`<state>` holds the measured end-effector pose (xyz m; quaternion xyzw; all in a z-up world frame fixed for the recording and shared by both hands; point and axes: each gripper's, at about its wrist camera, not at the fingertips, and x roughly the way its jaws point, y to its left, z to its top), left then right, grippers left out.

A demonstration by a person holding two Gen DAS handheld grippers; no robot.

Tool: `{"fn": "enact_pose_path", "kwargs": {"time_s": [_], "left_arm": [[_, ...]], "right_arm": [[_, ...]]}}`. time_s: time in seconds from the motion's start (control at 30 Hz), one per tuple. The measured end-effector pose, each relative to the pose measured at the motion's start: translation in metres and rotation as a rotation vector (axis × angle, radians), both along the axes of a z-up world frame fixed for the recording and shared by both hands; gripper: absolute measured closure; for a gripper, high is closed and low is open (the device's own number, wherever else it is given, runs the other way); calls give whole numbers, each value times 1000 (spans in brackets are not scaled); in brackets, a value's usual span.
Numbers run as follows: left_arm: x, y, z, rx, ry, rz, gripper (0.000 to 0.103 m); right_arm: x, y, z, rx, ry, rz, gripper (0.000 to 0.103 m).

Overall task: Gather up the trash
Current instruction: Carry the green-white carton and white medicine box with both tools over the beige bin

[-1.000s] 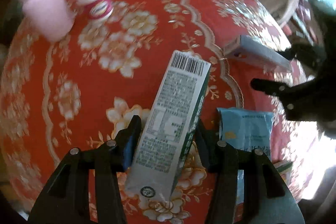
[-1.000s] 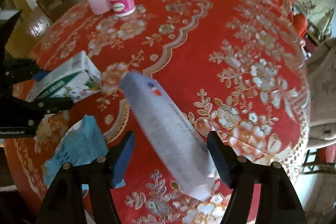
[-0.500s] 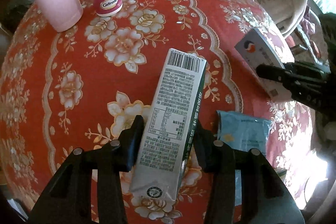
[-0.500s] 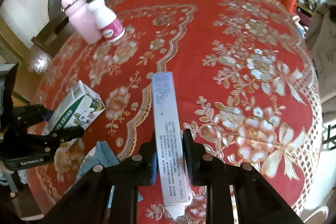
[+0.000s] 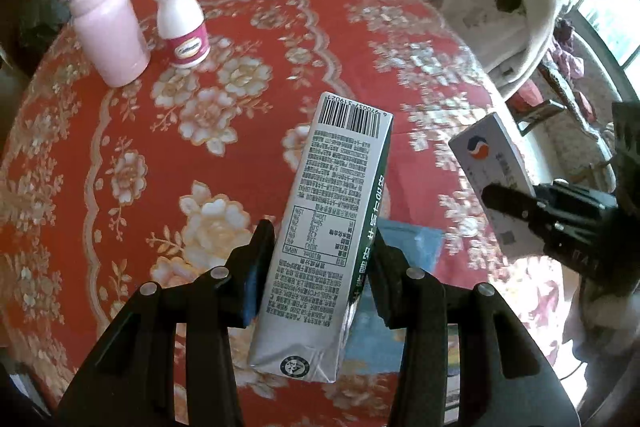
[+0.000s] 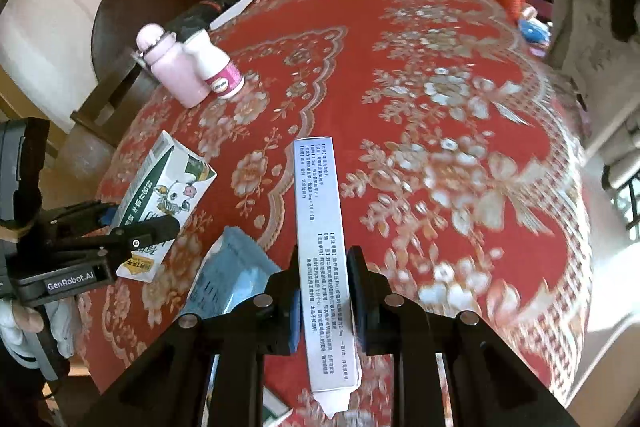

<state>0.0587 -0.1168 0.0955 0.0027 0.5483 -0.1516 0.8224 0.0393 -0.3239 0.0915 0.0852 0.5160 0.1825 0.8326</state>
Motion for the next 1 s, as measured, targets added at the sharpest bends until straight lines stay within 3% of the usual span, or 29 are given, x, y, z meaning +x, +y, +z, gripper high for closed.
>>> {"fn": "enact_pose_path", "kwargs": {"time_s": [0.47,1.0], "left_arm": [[-45,-85,20,2,-44,-110,61],[-94,-207,33,-7,-71,-269,61]], "right_arm": [[-67,-69,11,-6,-15,-164,84],[-142,-182,16,-6,-9,-369,84]]}}
